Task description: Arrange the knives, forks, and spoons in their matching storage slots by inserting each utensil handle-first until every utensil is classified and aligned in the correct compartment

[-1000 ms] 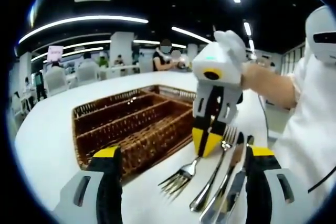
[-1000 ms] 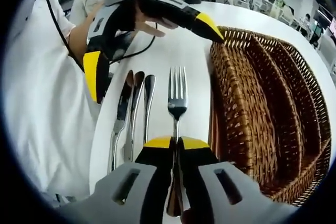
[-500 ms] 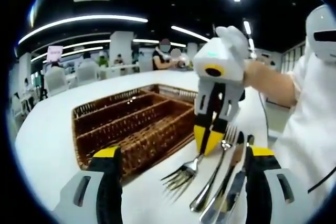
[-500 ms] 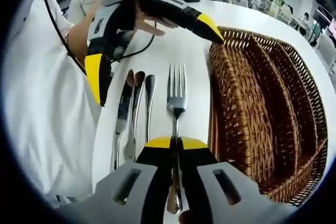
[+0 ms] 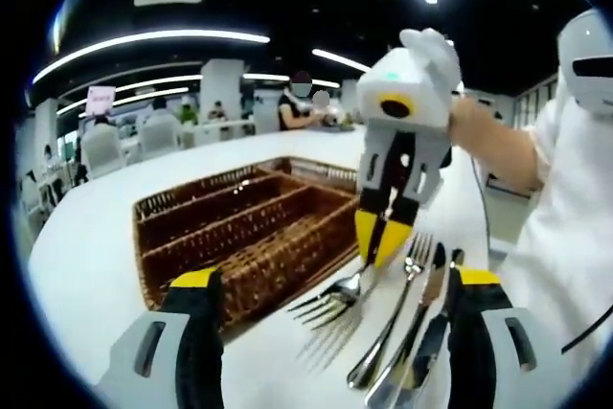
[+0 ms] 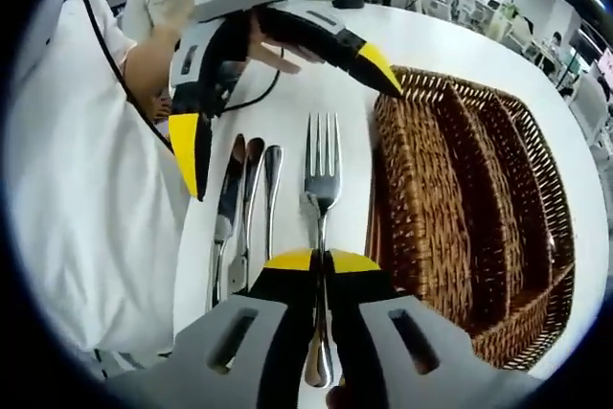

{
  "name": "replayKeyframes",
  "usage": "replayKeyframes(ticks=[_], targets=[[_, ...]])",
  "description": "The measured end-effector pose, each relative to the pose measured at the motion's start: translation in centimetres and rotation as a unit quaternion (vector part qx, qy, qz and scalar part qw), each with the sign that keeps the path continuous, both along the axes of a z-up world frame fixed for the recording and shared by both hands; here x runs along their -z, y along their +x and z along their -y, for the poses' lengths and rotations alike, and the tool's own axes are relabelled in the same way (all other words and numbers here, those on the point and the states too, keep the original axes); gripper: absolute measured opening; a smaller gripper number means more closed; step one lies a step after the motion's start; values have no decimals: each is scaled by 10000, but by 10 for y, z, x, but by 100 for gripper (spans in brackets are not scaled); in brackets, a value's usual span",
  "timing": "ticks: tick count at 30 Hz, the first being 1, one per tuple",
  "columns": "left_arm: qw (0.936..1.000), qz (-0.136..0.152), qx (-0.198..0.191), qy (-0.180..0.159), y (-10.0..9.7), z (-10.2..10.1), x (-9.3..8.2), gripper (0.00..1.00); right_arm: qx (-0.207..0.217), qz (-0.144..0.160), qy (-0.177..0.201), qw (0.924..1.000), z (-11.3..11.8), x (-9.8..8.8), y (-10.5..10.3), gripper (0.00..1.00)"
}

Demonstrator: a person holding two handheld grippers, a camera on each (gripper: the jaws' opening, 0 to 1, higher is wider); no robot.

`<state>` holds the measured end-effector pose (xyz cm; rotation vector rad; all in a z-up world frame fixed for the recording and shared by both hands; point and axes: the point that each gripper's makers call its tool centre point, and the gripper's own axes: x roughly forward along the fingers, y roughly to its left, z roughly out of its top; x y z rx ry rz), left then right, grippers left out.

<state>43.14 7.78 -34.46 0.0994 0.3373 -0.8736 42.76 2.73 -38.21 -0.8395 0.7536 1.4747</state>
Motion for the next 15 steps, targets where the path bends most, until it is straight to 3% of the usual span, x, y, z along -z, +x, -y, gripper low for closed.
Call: replayKeyframes(ticks=[15], targets=[[9999, 39, -72, -61, 2, -4, -3, 99, 16, 321, 2, 9995, 1, -33, 18, 2]])
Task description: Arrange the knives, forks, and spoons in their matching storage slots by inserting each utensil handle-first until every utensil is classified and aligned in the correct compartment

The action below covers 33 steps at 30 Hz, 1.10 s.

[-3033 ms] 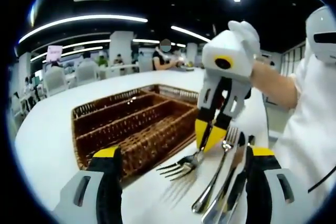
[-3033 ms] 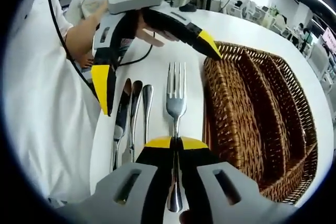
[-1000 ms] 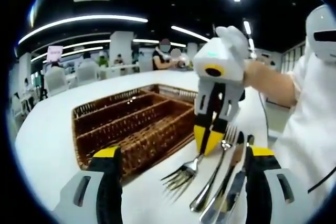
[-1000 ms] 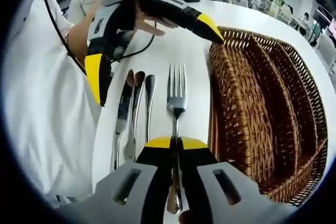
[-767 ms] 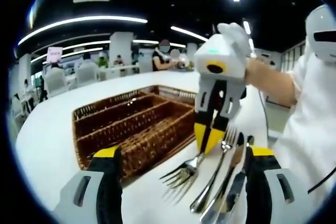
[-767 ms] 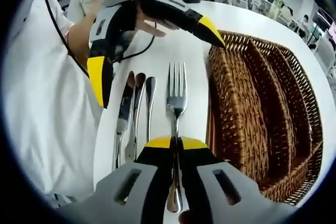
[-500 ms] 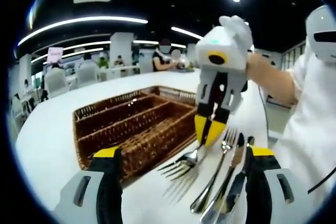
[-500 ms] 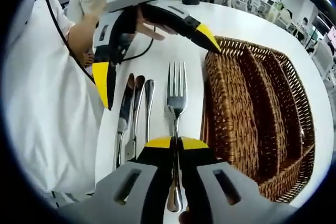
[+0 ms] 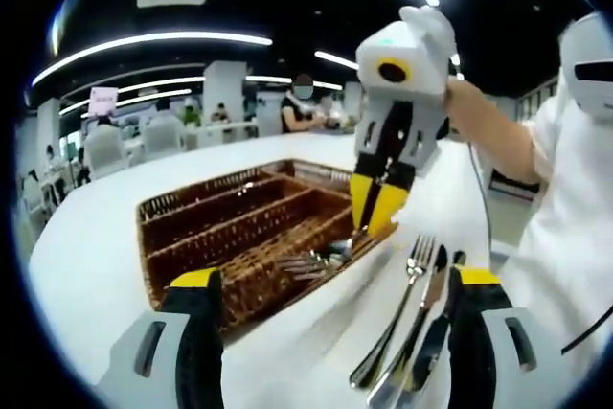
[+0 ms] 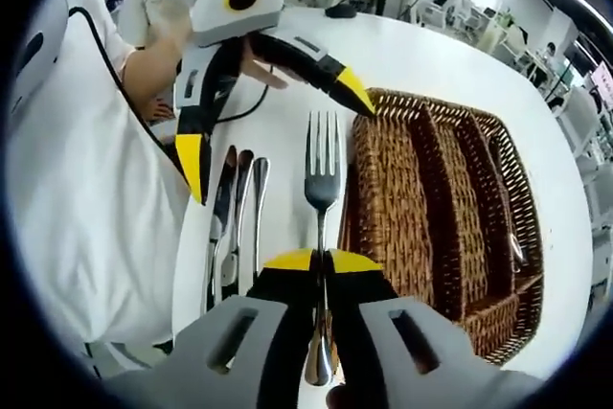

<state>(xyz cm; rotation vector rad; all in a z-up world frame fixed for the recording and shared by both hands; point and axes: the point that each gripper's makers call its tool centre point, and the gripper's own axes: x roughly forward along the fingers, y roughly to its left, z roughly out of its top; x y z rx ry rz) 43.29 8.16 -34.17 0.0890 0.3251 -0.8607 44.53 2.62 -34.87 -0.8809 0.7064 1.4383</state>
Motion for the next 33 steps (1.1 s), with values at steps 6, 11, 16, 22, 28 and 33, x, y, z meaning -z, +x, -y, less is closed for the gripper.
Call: replayKeyframes(ticks=[6, 11, 16, 22, 28, 33], targets=[[9999, 5, -58, -108, 2, -1, -2, 98, 11, 93, -2, 10000, -2, -9, 13, 2], [9997, 51, -95, -240, 3, -1, -7, 97, 22, 133, -21, 9999, -4, -14, 24, 3], [9991, 138, -182, -345, 7, -3, -10, 98, 43, 160, -14, 9999, -8, -18, 37, 3], [9983, 207, -326, -439, 13, -6, -12, 96, 33, 182, -30, 9998, -13, -21, 51, 3], [9984, 167, -352, -405, 16, -4, -6, 95, 60, 161, -29, 9998, -17, -23, 62, 3], [9974, 233, -421, -529, 20, -4, -7, 96, 96, 162, -10, 9998, -20, -24, 70, 3]])
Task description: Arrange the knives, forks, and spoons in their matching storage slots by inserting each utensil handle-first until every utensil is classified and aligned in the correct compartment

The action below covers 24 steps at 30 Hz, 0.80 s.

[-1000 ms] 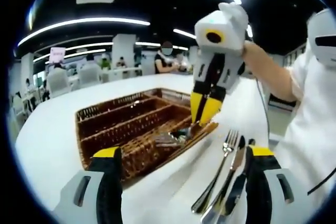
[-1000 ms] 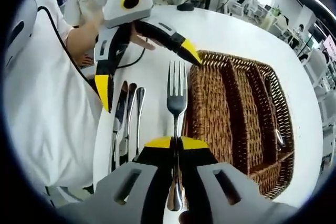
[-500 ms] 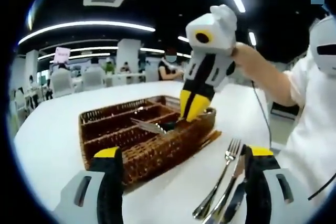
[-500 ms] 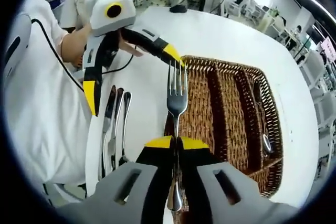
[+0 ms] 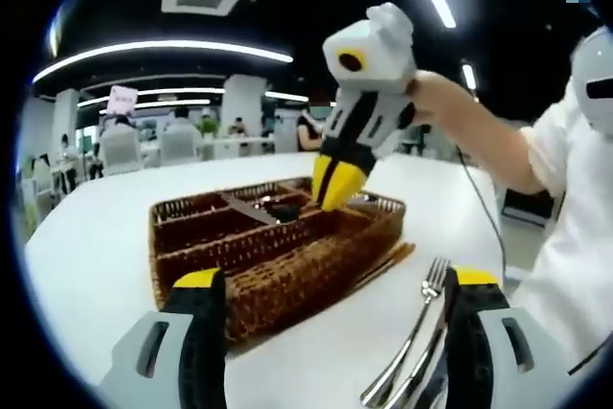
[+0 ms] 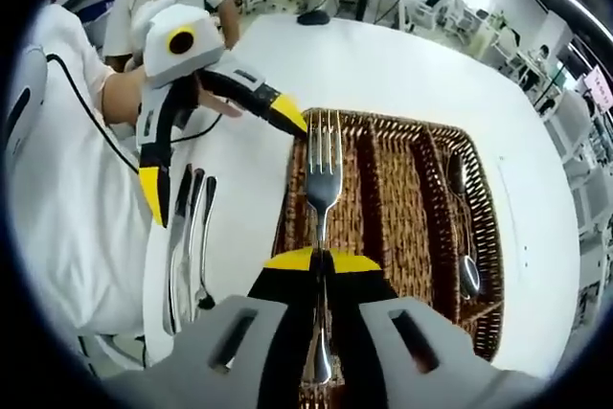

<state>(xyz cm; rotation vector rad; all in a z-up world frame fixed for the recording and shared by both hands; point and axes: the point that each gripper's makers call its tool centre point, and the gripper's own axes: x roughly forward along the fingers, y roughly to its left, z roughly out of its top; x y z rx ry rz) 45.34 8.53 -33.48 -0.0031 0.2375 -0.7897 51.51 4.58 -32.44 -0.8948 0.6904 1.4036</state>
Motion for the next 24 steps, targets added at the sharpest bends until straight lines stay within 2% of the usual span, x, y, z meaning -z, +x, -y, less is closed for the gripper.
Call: replayKeyframes(ticks=[11, 24], targets=[[9994, 149, -178, -242, 9, -3, 0, 96, 49, 17, 16, 10000, -6, 0, 19, 3], [9995, 188, -205, -173, 9, -1, 3, 96, 15, 77, -40, 10000, -19, 2, 41, 3]])
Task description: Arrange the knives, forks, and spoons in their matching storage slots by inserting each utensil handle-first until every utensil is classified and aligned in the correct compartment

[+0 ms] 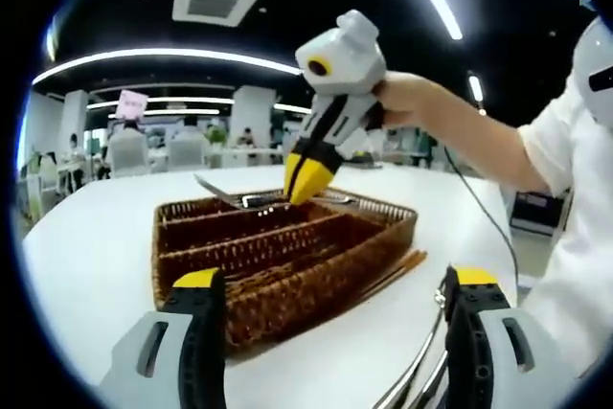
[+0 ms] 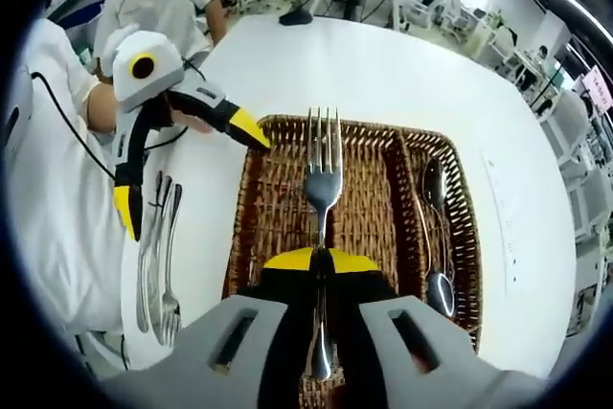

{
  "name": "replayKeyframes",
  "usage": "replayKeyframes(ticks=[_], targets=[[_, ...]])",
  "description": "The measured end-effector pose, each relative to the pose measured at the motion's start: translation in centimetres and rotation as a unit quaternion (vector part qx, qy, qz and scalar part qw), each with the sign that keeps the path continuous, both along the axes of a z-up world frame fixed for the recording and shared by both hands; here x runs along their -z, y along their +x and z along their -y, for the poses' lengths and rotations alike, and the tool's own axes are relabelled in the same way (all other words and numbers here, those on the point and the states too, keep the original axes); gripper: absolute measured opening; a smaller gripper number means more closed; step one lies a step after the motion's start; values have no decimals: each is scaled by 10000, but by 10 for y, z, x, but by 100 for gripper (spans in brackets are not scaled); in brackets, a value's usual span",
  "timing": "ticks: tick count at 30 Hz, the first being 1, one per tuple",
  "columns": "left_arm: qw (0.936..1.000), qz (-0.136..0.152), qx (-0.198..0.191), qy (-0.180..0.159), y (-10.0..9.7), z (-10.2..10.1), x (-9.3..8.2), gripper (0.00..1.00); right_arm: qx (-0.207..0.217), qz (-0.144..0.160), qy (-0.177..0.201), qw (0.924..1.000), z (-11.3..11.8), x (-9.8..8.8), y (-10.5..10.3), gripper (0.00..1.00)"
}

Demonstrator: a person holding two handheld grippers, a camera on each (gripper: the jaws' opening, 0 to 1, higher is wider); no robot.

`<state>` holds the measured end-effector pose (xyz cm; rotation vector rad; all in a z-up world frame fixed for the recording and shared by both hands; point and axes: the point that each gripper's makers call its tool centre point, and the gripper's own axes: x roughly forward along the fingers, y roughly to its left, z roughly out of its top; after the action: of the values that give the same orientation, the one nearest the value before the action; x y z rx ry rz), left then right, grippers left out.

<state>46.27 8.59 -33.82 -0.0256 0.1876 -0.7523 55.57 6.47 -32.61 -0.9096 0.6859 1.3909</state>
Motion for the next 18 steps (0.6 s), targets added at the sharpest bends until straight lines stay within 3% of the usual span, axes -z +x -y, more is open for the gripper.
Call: replayKeyframes(ticks=[18], targets=[[9999, -59, -83, 103, -1, -6, 4, 95, -169, 24, -145, 9997, -19, 17, 21, 3]])
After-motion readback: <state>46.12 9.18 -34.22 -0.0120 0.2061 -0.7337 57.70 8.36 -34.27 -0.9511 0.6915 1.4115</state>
